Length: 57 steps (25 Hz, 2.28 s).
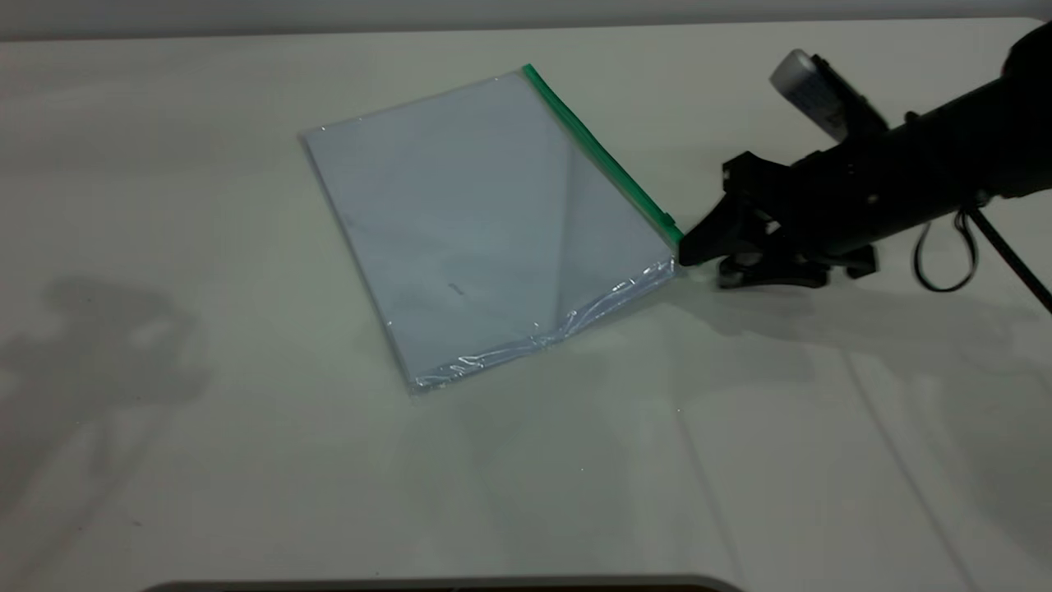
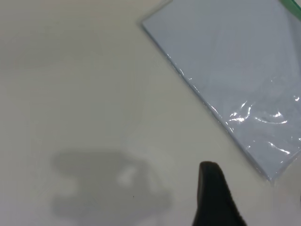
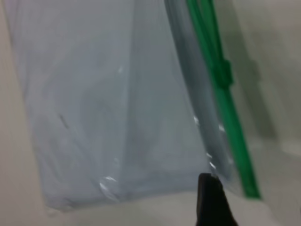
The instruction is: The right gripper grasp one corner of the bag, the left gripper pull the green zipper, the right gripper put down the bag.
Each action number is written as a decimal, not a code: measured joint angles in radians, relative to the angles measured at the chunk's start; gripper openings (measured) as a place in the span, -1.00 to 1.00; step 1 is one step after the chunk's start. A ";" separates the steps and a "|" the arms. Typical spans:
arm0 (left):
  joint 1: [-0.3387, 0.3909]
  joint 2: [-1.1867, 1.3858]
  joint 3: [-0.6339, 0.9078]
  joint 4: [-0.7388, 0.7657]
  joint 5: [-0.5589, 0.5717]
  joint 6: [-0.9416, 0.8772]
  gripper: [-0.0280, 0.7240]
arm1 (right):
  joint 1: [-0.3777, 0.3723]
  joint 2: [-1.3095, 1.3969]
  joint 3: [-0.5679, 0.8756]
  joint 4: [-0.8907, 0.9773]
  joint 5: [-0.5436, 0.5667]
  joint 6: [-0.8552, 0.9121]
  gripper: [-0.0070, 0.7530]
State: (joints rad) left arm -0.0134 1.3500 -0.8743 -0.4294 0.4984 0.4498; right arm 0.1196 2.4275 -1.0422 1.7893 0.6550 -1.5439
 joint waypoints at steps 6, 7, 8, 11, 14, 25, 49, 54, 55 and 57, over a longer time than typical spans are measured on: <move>0.000 0.000 0.000 -0.003 -0.001 0.001 0.39 | 0.016 0.061 -0.063 0.000 0.069 0.007 0.29; 0.000 0.000 0.000 -0.003 -0.001 0.001 0.39 | 0.020 0.068 -0.069 0.000 0.069 0.007 0.29; 0.000 0.000 0.000 -0.003 -0.002 0.001 0.39 | 0.023 0.073 -0.074 0.000 0.069 0.007 0.29; 0.000 0.000 0.000 -0.004 -0.004 0.001 0.39 | 0.040 0.084 -0.084 0.001 0.066 0.016 0.29; 0.000 0.000 0.000 -0.004 -0.005 0.001 0.39 | 0.060 0.090 -0.095 0.000 0.066 0.022 0.22; 0.000 0.000 0.000 -0.007 -0.005 0.002 0.39 | 0.068 0.091 -0.107 -0.003 0.119 0.032 -0.89; -0.159 0.308 -0.210 -0.206 -0.059 0.274 0.39 | 0.044 -0.205 -0.227 -0.478 0.262 0.170 -0.89; -0.211 0.511 -0.395 -0.266 0.061 0.472 0.39 | 0.070 -0.231 -0.227 -0.487 0.321 0.152 -0.89; -0.221 0.553 -0.441 -0.284 0.101 0.531 0.39 | 0.071 -0.232 -0.227 -0.489 0.337 0.144 -0.89; -0.238 0.629 -0.522 -0.343 0.176 0.646 0.39 | 0.071 -0.233 -0.227 -0.495 0.343 0.131 -0.89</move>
State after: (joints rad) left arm -0.2515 1.9794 -1.3959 -0.7728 0.6739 1.0955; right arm 0.1906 2.1943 -1.2695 1.2946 0.9983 -1.4132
